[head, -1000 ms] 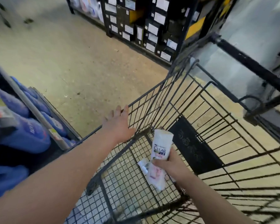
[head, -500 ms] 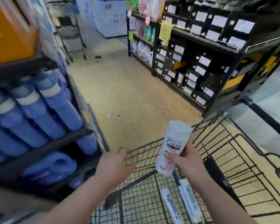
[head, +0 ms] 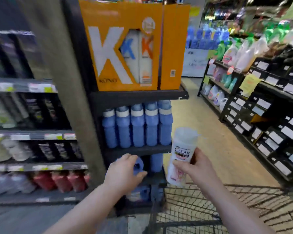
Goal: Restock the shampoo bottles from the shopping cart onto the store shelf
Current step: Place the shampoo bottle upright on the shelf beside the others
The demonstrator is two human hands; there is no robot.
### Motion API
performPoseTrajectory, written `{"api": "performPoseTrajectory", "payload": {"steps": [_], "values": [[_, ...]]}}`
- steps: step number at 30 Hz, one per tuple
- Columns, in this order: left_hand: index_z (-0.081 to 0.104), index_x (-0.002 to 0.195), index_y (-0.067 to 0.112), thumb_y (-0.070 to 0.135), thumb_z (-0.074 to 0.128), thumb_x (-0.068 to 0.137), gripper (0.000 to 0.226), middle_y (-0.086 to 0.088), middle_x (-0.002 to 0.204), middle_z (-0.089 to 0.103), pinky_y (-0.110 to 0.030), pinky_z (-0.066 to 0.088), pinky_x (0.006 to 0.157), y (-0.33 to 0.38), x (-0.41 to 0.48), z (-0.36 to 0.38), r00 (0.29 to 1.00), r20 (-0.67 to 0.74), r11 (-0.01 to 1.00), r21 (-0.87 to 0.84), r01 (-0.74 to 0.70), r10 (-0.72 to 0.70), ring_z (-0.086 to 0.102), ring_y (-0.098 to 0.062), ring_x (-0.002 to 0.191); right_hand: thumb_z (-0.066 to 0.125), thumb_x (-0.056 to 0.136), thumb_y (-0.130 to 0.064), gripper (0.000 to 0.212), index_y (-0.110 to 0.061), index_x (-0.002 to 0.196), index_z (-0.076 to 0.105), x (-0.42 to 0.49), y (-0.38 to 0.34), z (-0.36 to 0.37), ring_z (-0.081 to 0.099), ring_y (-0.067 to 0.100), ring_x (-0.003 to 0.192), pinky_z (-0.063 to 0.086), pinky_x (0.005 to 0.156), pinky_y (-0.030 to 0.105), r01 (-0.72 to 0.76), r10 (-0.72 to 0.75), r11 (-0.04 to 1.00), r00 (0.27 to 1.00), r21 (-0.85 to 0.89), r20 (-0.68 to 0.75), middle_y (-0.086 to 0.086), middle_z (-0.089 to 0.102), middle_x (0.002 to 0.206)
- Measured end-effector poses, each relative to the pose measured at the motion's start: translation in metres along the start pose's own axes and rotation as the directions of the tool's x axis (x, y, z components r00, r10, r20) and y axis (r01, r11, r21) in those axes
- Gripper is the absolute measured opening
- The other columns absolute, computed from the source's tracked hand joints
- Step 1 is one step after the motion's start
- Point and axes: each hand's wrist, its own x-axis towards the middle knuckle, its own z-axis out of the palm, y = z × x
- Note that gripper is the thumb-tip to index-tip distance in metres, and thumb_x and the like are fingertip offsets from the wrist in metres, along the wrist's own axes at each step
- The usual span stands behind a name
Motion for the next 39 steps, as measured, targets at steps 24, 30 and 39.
{"api": "performPoseTrajectory", "payload": {"steps": [24, 30, 39], "values": [[0.048, 0.124, 0.024, 0.060, 0.051, 0.083, 0.054, 0.000, 0.129, 0.050, -0.036, 0.044, 0.094, -0.476, -0.304, -0.251, 0.597, -0.350, 0.661, -0.096, 0.744, -0.722, 0.050, -0.023, 0.120, 0.070, 0.075, 0.007, 0.028, -0.011, 0.092, 0.058, -0.137, -0.209, 0.568, 0.061, 0.012, 0.062, 0.049, 0.049, 0.018, 0.114, -0.264, 0.959, 0.696, 0.259, 0.668, 0.002, 0.066, 0.079], [0.043, 0.133, 0.024, 0.060, 0.050, 0.084, 0.061, -0.001, 0.134, 0.047, -0.035, 0.042, 0.099, -0.569, -0.286, -0.288, 0.555, -0.370, 0.626, -0.103, 0.773, -0.745, 0.046, -0.021, 0.124, 0.070, 0.073, 0.009, 0.031, -0.016, 0.086, 0.059, -0.107, -0.234, 0.681, 0.064, -0.004, 0.059, 0.046, 0.048, 0.008, 0.110, -0.289, 0.952, 0.639, 0.287, 0.713, -0.002, 0.067, 0.081], [0.039, 0.138, 0.025, 0.061, 0.050, 0.085, 0.066, 0.005, 0.140, 0.042, -0.033, 0.038, 0.104, -0.700, -0.208, -0.367, 0.552, -0.370, 0.633, -0.142, 0.761, -0.747, 0.042, -0.015, 0.128, 0.074, 0.073, 0.000, 0.033, -0.023, 0.092, 0.059, -0.025, -0.292, 0.826, 0.062, 0.008, 0.083, 0.045, 0.062, 0.019, 0.146, -0.298, 0.952, 0.633, 0.267, 0.715, -0.004, 0.068, 0.091]]}}
